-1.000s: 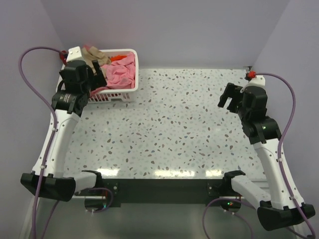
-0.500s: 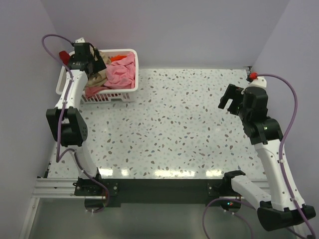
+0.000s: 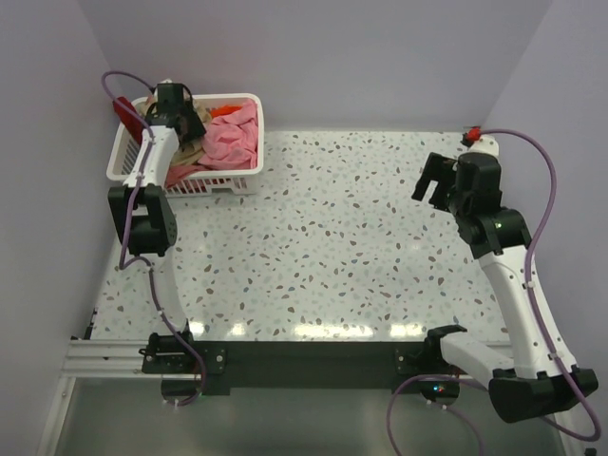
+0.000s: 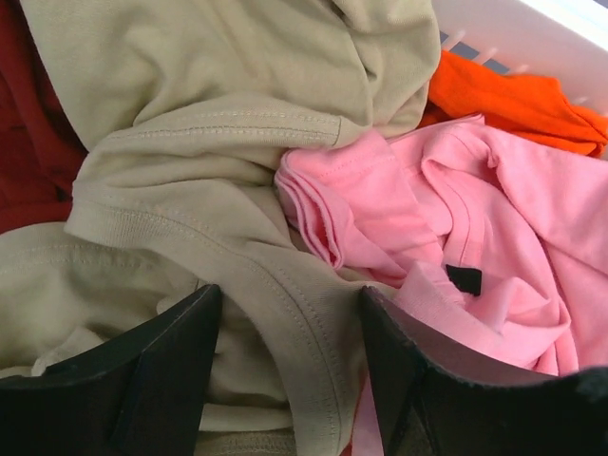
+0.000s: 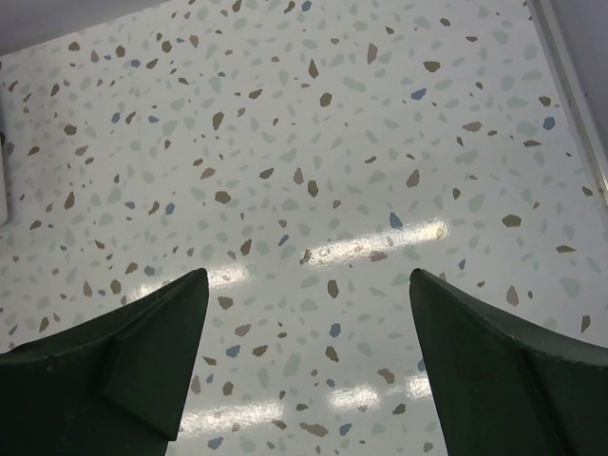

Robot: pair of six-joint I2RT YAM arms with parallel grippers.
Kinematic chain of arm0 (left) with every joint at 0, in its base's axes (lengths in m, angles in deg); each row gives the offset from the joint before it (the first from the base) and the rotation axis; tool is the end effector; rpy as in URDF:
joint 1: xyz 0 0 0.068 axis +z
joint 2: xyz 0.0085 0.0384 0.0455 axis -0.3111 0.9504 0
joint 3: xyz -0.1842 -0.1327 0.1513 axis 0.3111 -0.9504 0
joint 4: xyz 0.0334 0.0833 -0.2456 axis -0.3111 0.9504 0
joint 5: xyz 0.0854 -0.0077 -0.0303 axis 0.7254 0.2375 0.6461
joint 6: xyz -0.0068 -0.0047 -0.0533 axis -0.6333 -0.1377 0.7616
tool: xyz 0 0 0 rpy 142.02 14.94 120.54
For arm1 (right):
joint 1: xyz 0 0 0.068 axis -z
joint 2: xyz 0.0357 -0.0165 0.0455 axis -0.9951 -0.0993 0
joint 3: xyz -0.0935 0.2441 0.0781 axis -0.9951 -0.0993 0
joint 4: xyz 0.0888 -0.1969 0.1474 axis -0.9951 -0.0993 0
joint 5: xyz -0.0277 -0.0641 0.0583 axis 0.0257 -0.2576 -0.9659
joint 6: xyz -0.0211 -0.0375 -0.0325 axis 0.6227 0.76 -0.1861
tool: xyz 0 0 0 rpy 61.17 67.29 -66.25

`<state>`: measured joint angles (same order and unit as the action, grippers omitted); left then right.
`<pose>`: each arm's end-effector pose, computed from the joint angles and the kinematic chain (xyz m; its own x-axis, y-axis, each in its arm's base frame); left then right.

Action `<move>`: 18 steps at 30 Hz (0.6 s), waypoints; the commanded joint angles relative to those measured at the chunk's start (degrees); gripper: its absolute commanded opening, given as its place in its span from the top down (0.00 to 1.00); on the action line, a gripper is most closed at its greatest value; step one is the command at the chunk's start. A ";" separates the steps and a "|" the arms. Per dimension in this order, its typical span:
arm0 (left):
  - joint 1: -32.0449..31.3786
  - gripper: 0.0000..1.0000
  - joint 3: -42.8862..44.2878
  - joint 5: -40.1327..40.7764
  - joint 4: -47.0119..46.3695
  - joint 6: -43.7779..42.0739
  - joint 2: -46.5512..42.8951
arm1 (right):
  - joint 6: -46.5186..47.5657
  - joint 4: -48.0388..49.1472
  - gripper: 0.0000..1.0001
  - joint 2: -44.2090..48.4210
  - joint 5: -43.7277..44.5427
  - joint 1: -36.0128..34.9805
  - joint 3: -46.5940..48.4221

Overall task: Fold and stack the t-shirts
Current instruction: Grab the tshirt from the pile

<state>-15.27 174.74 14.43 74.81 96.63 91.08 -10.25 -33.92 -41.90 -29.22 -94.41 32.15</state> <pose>0.5073 0.0318 0.2858 -0.5084 -0.4506 -0.7339 -0.4524 0.8649 -0.2176 0.2047 0.0272 0.3986 -0.4268 0.2570 -0.8670 0.2084 0.9609 0.1823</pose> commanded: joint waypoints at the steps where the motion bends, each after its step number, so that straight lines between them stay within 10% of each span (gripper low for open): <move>1: -0.39 0.37 0.03 0.09 -0.10 1.20 -0.44 | 0.94 0.91 0.10 -0.65 -0.92 0.00 2.56; 10: -0.57 1.00 -1.38 0.09 0.61 1.12 -3.60 | 0.68 2.32 0.10 -2.50 -1.80 -0.09 2.83; 18: -0.57 1.00 3.54 -3.68 -0.25 0.85 -13.79 | 1.11 3.11 0.09 -3.90 -3.29 -0.09 3.79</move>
<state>-15.89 174.08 13.31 76.82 97.66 88.11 -10.08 -33.20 -45.55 -30.78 -94.41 33.02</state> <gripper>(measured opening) 0.029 0.901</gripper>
